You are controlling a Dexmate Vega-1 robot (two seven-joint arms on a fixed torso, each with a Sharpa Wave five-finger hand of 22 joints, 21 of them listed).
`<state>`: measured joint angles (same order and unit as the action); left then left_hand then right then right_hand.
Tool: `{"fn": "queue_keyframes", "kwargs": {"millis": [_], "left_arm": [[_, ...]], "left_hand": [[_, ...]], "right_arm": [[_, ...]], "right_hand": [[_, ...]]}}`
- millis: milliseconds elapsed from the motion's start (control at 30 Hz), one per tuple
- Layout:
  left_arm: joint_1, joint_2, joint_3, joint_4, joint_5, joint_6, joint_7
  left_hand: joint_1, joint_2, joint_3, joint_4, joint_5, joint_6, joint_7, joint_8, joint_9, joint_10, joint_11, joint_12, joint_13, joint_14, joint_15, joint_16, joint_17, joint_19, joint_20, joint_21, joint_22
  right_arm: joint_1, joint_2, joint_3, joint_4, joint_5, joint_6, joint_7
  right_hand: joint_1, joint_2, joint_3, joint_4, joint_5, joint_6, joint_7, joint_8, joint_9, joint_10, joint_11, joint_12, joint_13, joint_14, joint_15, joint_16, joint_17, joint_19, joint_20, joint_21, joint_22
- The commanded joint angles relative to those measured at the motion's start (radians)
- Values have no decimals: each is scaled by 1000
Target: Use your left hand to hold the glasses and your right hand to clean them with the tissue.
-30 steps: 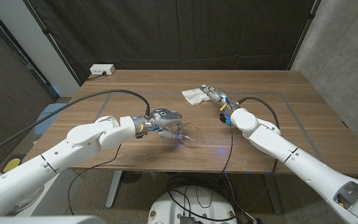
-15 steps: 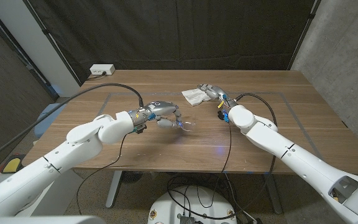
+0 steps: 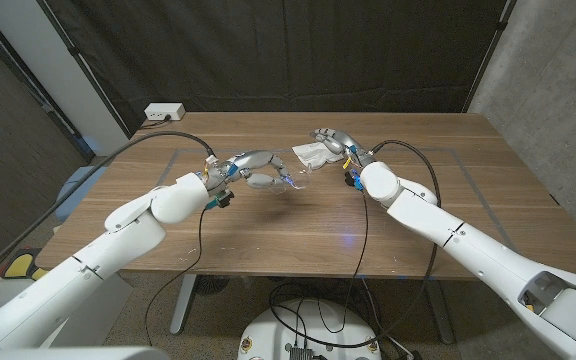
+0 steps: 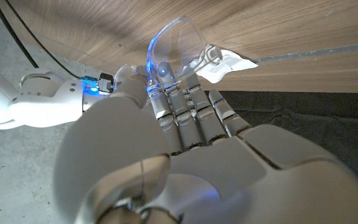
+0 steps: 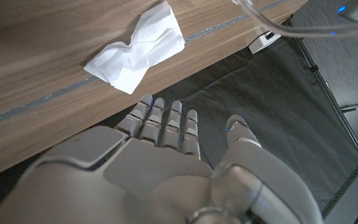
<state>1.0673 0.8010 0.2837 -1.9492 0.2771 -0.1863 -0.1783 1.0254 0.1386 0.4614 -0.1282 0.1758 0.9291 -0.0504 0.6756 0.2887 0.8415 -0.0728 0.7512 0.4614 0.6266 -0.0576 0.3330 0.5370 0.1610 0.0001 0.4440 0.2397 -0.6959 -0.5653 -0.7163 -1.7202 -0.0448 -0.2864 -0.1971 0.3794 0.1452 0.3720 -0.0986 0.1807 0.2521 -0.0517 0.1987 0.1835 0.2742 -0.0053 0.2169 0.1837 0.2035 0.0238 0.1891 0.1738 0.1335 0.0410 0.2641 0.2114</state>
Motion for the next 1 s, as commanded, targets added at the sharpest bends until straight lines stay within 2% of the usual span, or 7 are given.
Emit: {"fn": "queue_keyframes", "kwargs": {"millis": [33, 433, 567, 733, 900, 1000], "left_arm": [[35, -33, -64, 16, -271, 30, -55], [58, -32, -110, 19, -528, 89, -159], [67, -29, -127, 17, -604, 113, -187], [85, -37, -156, 21, -699, 136, -211], [92, -41, -182, 34, -805, 165, -262], [96, -43, -195, 40, -855, 175, -290]], "left_hand": [[38, 23, 8, -6, 3, 107, 97, 52, 16, 14, 8, 14, 8, 17, -122, 7, 5, 6, -1, 12, 6], [44, 9, 17, -19, 10, 117, 113, 66, 35, 24, 25, 33, 22, 41, -116, 15, 9, 13, 1, 29, 16], [47, 4, 21, -24, 13, 123, 118, 71, 40, 29, 31, 39, 26, 49, -115, 15, 8, 14, 0, 34, 19], [49, -2, 25, -29, 16, 127, 120, 76, 47, 33, 33, 45, 32, 57, -110, 18, 8, 18, 3, 41, 21], [49, -5, 28, -31, 19, 128, 121, 78, 53, 36, 36, 50, 37, 63, -107, 19, 8, 20, 3, 46, 24], [49, -8, 30, -33, 20, 127, 124, 79, 57, 37, 41, 53, 40, 69, -108, 23, 10, 23, 5, 50, 25]], "right_arm": [[83, 22, -80, 20, -143, -65, 26], [179, 76, -159, 109, -264, -92, 80], [205, 94, -177, 136, -290, -106, 102], [229, 113, -204, 160, -334, -130, 112], [255, 136, -237, 185, -395, -168, 113], [272, 153, -260, 207, -436, -198, 111]], "right_hand": [[3, -9, -6, -3, -5, -6, -4, -7, 6, -14, 0, -7, 2, -25, 3, -8, 4, -9, -6, 0, 2], [-2, -15, -19, 0, -7, -20, -7, -10, 6, -43, -8, -16, 3, -59, -7, -13, 7, -23, -10, -6, 2], [0, -15, -24, 0, -7, -29, -17, -11, 7, -54, -17, -17, 3, -70, -17, -11, 8, -29, -23, -9, 2], [0, -27, -34, -4, -6, -41, -2, -11, 7, -67, -6, -17, 3, -74, -6, -8, 7, -27, -10, -8, 2], [-1, -41, -44, -7, -5, -52, 1, -13, 7, -79, -9, -20, 4, -82, -4, -9, 7, -33, -9, -11, 1], [-2, -52, -50, -10, -4, -57, 7, -13, 7, -84, -2, -20, 4, -80, 0, -8, 7, -32, -8, -10, 1]]}}
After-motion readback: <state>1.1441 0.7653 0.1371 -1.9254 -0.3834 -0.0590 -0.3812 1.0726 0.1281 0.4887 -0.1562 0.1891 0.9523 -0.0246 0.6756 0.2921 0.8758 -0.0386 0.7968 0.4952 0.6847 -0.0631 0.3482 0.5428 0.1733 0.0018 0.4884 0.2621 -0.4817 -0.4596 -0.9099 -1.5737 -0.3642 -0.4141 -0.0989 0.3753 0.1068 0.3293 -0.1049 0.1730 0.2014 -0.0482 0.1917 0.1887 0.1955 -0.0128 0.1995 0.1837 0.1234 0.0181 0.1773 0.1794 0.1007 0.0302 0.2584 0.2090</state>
